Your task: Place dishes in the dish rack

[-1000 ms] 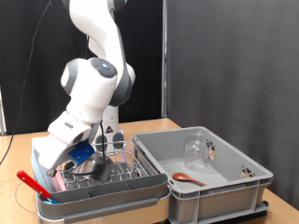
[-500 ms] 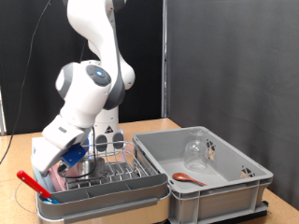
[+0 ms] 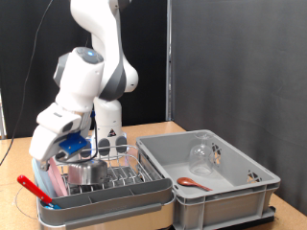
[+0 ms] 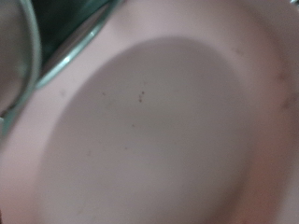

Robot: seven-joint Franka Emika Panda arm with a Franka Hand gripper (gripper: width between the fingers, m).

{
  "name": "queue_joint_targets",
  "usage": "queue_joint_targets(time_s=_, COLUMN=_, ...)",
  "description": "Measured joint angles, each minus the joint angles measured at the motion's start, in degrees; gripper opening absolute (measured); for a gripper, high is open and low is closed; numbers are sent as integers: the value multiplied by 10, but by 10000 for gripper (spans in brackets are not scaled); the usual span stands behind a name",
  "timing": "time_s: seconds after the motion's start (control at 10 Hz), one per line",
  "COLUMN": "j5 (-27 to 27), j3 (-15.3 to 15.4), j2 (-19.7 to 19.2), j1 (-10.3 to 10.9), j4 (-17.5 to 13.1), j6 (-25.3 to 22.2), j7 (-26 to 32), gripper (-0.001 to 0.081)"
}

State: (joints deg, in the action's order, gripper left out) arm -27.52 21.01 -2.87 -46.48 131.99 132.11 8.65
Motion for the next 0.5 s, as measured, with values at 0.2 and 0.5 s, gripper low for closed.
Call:
queue_joint_targets(time_s=0.2, j5=65, j3=4, j2=27, j1=1, j4=4, j6=-6, j7=43, gripper=809)
queue_joint_targets(time_s=0.5, j5=200, j3=9, j2=76, j1=12, j4=5, j6=-49, j7=126, gripper=809)
